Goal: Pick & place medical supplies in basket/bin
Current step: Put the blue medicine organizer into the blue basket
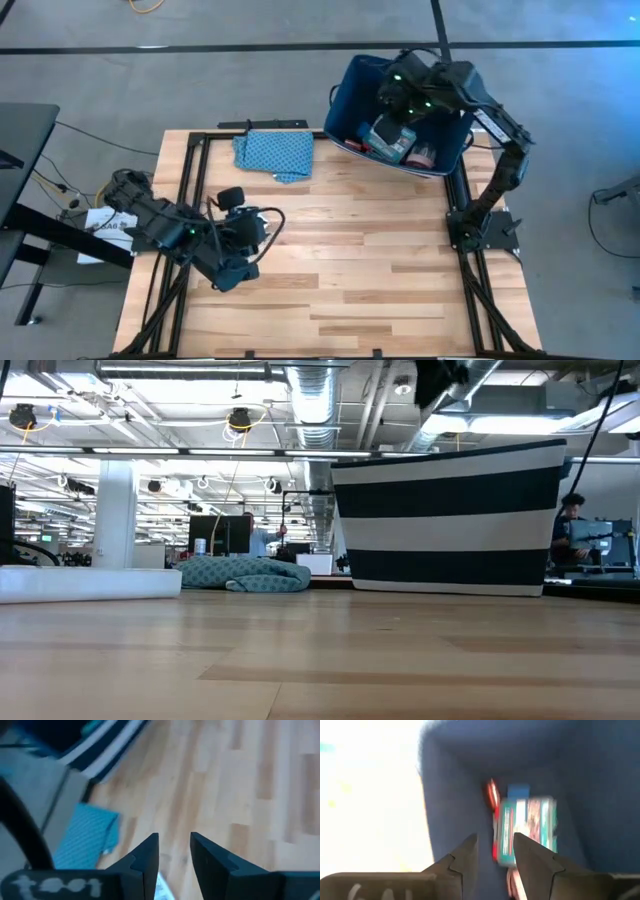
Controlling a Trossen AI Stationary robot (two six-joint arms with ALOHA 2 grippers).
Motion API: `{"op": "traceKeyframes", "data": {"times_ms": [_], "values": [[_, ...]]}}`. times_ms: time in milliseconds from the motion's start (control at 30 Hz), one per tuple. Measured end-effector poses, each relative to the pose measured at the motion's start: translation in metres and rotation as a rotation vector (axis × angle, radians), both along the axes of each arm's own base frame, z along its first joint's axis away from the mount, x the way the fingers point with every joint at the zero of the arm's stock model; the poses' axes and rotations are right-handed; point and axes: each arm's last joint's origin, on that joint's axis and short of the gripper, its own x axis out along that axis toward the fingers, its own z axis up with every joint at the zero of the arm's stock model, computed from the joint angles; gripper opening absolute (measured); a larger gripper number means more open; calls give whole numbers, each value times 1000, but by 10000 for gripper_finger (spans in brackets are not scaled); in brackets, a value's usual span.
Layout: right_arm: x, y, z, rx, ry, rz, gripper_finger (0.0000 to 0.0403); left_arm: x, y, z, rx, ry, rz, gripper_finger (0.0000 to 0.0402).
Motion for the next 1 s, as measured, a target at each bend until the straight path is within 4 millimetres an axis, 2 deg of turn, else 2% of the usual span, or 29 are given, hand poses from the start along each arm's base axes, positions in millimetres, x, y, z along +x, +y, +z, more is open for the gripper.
{"op": "traceKeyframes", "data": {"times_ms": [133,300,500,633,833,1000], "values": [[-4,36,23,-66,-83,47,118,-2,5,-38,70,24,139,89],[-8,83,34,-69,-132,205,118,-5,11,-97,49,210,258,82],[-2,124,36,-58,-174,240,118,-17,28,-165,81,389,467,81],[11,149,28,-52,-142,307,118,-33,43,-203,131,485,602,62],[28,176,15,-16,-107,359,118,-55,57,-241,161,604,695,9],[38,194,4,-2,-58,397,118,-58,57,-261,81,609,679,3]]}}
